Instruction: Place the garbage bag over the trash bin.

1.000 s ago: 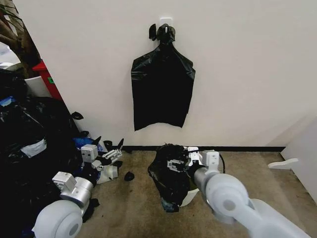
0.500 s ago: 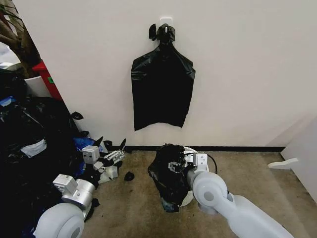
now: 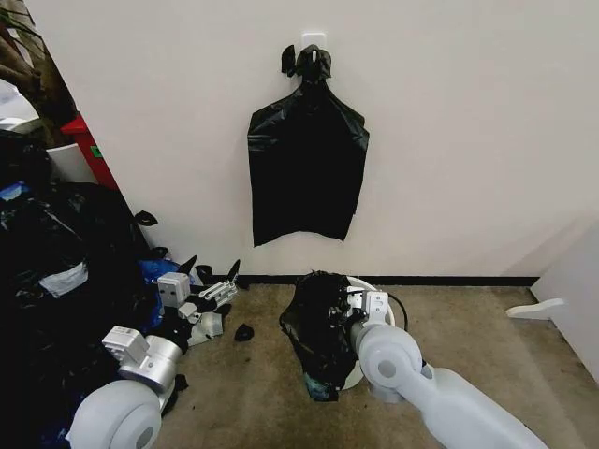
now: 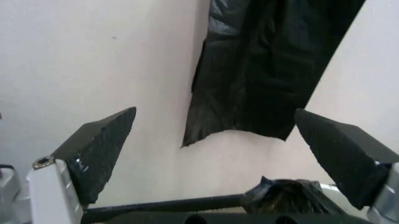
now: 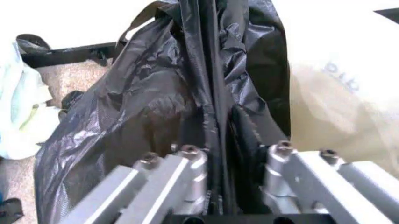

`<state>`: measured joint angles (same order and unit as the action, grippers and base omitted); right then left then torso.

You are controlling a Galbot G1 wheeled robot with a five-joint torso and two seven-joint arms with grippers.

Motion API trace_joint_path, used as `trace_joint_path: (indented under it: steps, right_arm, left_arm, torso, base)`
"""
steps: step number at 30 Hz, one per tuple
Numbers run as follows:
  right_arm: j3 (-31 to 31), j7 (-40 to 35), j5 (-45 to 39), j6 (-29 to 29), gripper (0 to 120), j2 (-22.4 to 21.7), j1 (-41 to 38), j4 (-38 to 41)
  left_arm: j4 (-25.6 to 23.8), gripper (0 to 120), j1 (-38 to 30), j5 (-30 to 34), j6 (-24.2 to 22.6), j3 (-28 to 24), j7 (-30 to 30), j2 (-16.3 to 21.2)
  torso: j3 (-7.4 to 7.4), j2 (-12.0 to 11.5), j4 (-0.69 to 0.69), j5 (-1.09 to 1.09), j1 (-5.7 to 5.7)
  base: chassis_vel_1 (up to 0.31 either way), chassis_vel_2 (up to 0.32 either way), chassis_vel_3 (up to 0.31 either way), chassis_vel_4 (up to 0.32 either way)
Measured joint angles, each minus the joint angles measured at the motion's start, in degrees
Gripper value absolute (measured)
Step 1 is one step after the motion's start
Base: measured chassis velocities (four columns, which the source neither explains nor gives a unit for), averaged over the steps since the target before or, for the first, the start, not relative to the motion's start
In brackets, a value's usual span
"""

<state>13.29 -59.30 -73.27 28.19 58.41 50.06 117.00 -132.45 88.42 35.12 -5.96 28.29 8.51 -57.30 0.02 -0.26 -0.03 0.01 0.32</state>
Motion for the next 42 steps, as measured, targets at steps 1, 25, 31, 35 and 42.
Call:
trace_joint_path:
  steps: [1, 25, 31, 35, 42]
  right_arm:
    - [0.00, 0.00, 0.00, -0.04, 8, -0.10, -0.02, 0.03]
    - [-3.09, -0.09, -1.77, -0.38, 0, -3.00, 0.58, 3.47]
    - [-1.69, 0.83, -1.81, -0.16, 0, -2.36, -0.33, 3.20]
    - [-0.45, 1.27, -1.79, -0.07, 0, -1.58, -0.98, 2.62]
    - [0.16, 1.58, -1.98, 0.00, 0, -1.76, -2.03, 2.27]
  left_arm:
    - [0.18, 100, -0.18, 0.00, 0.00, -0.40, 0.03, 0.39]
    - [4.86, 100, -9.65, 4.72, -7.33, -14.32, 2.88, 10.99]
    - [5.80, 100, -15.27, 7.71, -10.82, -15.08, 5.06, 12.01]
    - [5.86, 100, -19.57, 9.95, -13.91, -17.03, 6.67, 12.41]
    - [7.01, 100, -28.82, 12.81, -18.98, -27.67, 10.59, 12.29]
  torso:
    - [0.00, 0.00, 0.00, 0.00, 0.00]
    - [0.00, 0.00, -0.01, 0.00, -0.01]
    - [0.00, 0.00, 0.01, 0.00, -0.01]
    - [0.00, 0.00, 0.00, 0.00, -0.01]
    - [0.01, 0.00, -0.02, 0.00, -0.01]
  base:
    - [0.000, 0.000, 0.000, 0.000]
    - [0.000, 0.000, 0.000, 0.000]
    - [0.000, 0.000, 0.000, 0.000]
    - [0.000, 0.000, 0.000, 0.000]
    - [0.000, 0.000, 0.000, 0.000]
